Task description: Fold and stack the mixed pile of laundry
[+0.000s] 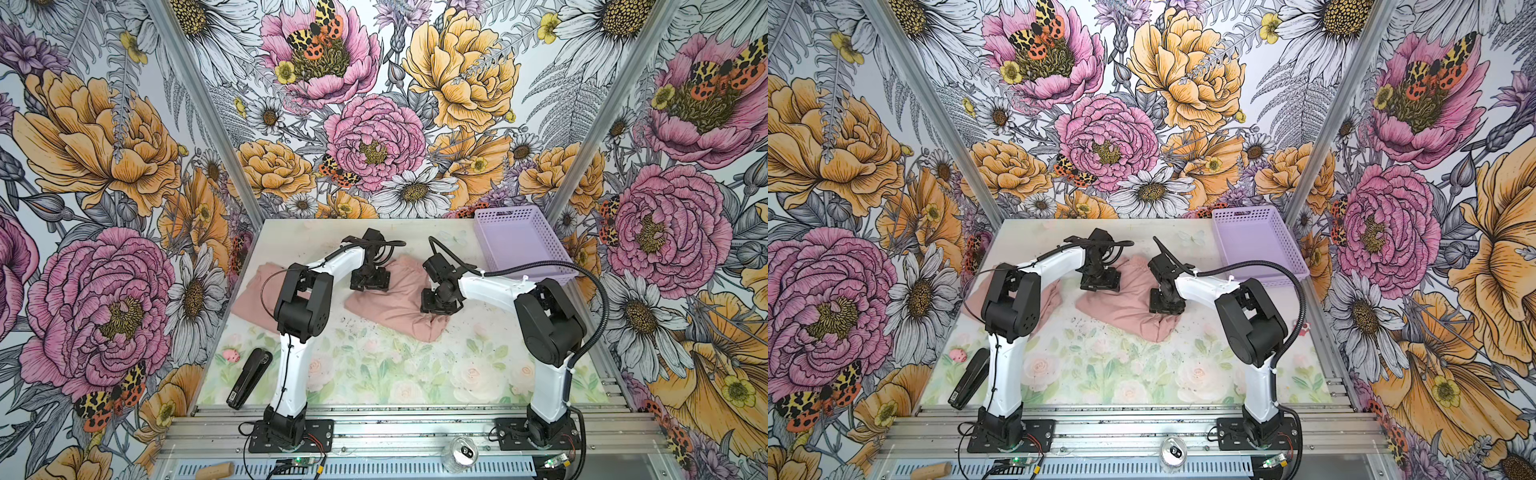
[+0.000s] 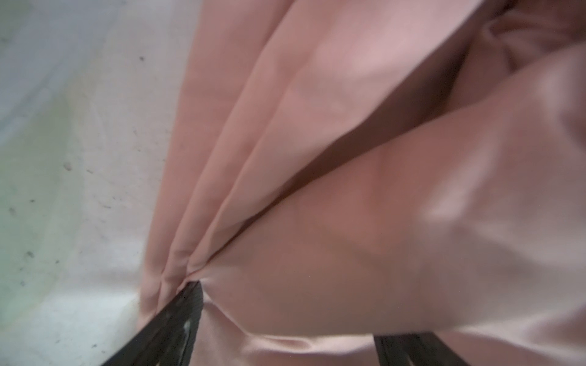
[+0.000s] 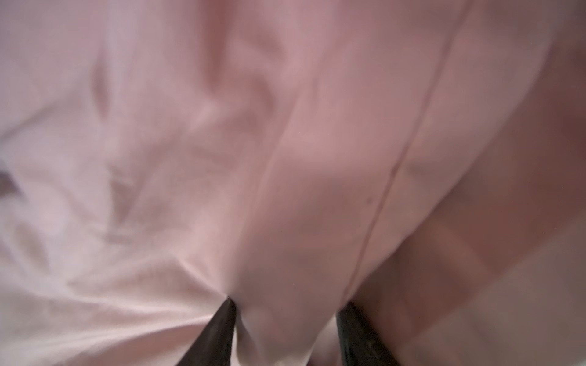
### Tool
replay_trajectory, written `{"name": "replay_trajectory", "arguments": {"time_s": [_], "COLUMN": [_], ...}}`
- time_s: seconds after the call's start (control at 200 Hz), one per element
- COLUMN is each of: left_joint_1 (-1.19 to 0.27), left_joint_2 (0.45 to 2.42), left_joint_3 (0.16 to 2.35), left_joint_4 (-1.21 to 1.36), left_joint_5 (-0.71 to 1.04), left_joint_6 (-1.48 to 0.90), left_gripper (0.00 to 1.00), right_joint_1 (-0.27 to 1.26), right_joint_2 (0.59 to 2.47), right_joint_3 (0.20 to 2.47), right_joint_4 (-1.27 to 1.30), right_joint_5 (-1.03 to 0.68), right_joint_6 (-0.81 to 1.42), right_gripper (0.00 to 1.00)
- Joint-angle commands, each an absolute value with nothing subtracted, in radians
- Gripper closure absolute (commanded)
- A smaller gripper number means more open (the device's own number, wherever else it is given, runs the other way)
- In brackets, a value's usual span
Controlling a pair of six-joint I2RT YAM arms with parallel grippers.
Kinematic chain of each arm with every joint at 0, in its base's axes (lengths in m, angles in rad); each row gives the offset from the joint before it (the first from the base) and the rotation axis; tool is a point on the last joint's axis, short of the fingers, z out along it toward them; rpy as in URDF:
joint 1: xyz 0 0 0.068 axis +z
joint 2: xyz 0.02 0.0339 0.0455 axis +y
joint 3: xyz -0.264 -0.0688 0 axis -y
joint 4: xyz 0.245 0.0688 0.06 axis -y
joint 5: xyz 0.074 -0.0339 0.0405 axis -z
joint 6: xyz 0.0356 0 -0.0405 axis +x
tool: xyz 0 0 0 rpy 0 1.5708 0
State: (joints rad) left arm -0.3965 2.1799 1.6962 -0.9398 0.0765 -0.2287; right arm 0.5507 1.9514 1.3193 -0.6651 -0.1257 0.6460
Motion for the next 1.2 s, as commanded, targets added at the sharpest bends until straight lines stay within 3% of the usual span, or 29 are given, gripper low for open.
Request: {"name": "replay_trajectory", "arguments": {"time_s": [0.0, 0.696, 1.196], "left_joint_1": [-0.375, -0.416, -0.382], "left_joint_2": [2.161, 1.968, 1.781], "left_joint_3": [1.616, 1.281, 1.349], "left_joint_4": [-0.947, -0.909, -0.905], "left_joint_5": [0.079, 0.097, -0.009], "left_joint_6": [-0.249, -0.414, -0.421], "left_gripper": [0.19, 0.22, 0.13], "right_joint_1": [0.53, 0.447, 0.449], "right_joint_2": [1.994, 2.108, 1.951], "right_joint_3": [1.357, 1.542, 1.489], "right_joint_4": [-0.667, -0.695, -0.717], "right_joint_5": [-0.074, -0.159, -0.196], "right_joint_6": [0.591, 0.399, 0.427], "right_gripper": [0.47, 0.47, 0.47]}}
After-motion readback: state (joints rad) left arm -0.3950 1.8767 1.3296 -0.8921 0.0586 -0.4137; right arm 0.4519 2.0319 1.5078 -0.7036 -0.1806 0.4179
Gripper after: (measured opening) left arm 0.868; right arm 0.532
